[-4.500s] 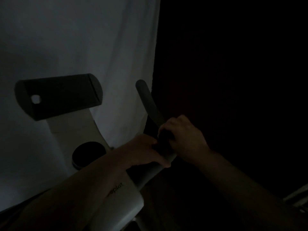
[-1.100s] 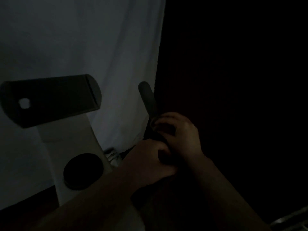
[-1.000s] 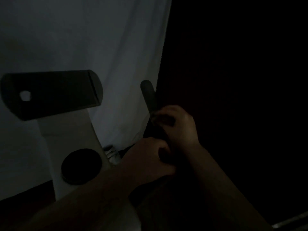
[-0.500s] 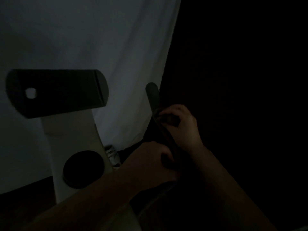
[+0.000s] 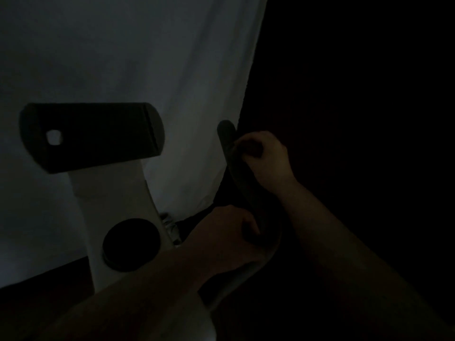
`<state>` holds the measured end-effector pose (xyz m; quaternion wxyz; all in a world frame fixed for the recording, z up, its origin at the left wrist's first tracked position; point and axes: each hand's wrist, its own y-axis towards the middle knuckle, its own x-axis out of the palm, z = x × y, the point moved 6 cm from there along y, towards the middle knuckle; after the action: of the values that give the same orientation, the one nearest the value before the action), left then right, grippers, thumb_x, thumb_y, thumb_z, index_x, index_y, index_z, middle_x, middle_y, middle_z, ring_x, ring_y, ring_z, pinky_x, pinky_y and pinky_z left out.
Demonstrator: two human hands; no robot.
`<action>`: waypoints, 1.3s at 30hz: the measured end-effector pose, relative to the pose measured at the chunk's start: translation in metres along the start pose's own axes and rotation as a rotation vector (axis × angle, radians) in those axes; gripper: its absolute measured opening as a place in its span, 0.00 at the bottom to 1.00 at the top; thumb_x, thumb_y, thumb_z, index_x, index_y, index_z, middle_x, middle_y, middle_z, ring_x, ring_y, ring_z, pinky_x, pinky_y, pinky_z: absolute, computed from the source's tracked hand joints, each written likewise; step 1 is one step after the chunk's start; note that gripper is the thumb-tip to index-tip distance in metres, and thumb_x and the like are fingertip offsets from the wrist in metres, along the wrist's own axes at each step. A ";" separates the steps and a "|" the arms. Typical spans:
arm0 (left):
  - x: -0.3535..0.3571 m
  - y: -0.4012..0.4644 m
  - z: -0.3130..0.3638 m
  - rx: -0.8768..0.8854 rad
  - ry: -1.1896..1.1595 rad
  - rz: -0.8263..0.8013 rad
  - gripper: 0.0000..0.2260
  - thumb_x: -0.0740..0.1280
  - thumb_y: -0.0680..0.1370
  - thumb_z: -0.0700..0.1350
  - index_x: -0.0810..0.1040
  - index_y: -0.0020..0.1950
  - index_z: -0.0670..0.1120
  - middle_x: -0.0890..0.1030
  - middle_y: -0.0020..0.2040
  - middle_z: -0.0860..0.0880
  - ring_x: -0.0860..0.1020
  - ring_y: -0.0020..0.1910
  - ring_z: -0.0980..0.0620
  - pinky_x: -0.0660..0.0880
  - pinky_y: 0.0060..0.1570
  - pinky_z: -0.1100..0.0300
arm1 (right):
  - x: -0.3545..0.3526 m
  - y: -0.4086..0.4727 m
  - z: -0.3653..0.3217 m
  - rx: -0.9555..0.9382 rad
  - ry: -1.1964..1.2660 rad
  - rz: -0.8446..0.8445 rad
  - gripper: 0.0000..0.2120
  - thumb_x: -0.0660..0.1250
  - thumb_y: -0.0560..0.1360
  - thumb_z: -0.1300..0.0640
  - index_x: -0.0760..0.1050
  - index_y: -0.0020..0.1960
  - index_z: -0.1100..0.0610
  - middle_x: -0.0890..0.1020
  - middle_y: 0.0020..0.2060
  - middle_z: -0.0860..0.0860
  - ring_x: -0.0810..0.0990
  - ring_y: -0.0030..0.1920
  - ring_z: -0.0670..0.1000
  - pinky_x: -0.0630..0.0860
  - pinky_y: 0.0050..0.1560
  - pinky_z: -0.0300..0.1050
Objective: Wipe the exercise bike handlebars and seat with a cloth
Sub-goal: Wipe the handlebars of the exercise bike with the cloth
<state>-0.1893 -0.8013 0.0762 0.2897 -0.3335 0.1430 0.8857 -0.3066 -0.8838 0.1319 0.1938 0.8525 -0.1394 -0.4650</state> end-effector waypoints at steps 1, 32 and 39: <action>0.000 0.001 0.000 0.018 0.016 -0.009 0.16 0.73 0.67 0.59 0.82 0.46 0.49 0.83 0.45 0.52 0.78 0.44 0.59 0.71 0.40 0.65 | 0.004 -0.002 0.000 0.034 0.034 0.034 0.08 0.68 0.72 0.61 0.80 0.50 0.53 0.81 0.51 0.49 0.79 0.52 0.48 0.74 0.56 0.42; 0.006 0.003 0.002 0.036 -0.006 -0.051 0.17 0.67 0.67 0.63 0.75 0.39 0.49 0.81 0.43 0.53 0.78 0.44 0.55 0.69 0.39 0.62 | 0.024 0.021 -0.021 -0.034 -0.076 0.200 0.10 0.71 0.70 0.61 0.81 0.51 0.54 0.77 0.52 0.55 0.77 0.52 0.55 0.69 0.48 0.38; 0.001 0.001 -0.002 0.006 -0.069 0.011 0.09 0.73 0.67 0.55 0.78 0.40 0.52 0.76 0.34 0.60 0.74 0.37 0.66 0.66 0.33 0.72 | 0.021 0.060 -0.026 -0.006 -0.172 0.108 0.08 0.66 0.74 0.60 0.80 0.51 0.56 0.78 0.52 0.56 0.78 0.51 0.55 0.68 0.45 0.36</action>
<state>-0.1897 -0.8026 0.0737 0.2906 -0.3011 0.1373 0.8978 -0.2767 -0.9402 0.1566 0.2082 0.8002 -0.1999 -0.5258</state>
